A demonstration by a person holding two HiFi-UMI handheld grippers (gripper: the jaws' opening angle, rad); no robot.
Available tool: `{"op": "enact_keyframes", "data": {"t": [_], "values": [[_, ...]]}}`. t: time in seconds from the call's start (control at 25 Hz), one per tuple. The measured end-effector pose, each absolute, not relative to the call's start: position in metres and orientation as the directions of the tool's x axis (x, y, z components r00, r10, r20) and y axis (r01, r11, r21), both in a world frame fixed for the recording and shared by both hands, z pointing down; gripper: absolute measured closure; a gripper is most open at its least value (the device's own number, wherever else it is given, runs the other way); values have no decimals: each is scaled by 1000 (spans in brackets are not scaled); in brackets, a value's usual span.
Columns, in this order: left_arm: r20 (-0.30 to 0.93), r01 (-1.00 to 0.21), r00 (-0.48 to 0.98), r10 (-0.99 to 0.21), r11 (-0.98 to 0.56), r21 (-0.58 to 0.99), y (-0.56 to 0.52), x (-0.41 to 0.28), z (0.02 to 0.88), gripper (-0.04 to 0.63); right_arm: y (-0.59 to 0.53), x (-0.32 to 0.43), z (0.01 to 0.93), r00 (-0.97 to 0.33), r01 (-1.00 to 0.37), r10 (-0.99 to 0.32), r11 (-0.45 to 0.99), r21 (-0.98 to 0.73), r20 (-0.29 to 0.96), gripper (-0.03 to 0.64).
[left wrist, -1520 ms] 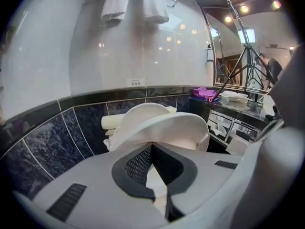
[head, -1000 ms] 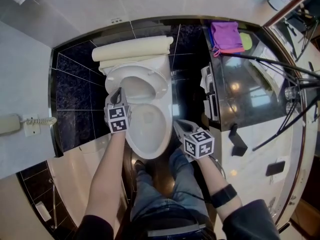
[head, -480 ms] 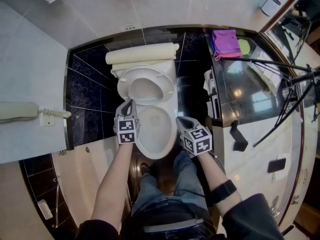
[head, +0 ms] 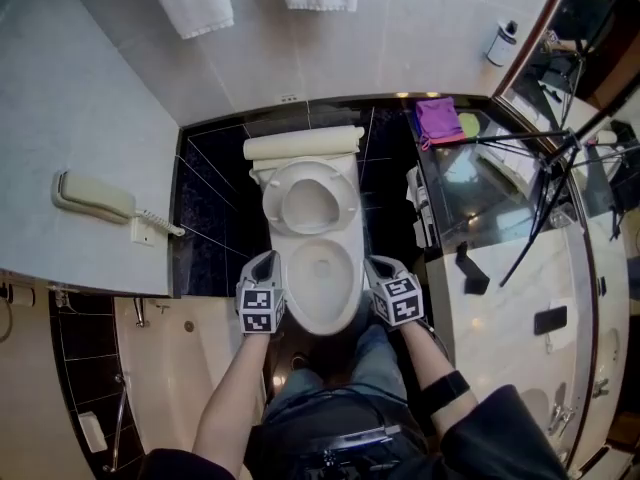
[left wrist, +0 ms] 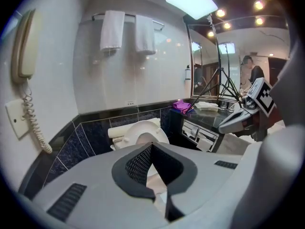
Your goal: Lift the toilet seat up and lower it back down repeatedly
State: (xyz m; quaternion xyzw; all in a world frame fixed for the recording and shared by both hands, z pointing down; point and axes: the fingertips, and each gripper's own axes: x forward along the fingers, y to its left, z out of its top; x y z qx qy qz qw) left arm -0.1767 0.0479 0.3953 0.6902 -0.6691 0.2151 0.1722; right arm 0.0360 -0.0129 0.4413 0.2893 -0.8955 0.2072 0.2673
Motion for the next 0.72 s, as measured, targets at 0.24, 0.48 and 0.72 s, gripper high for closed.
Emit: {"op": "enact_keyframes", "data": {"t": [0.24,0.48,0.72], "values": [[500,-997,44,-865,-66,-26,113,-176,364,595,27,50,415,-654,-662,-469,735,-149,593,600],[492,-997,71,-867,-79,5,164,-171,355,595,59,63,398,-630,-691,-514,714,-118,581,600],[474,-997,66,-878,-73,4,188,-176,348,595,77,70,391,-628,-686,-521,721,-95,578,600]]}}
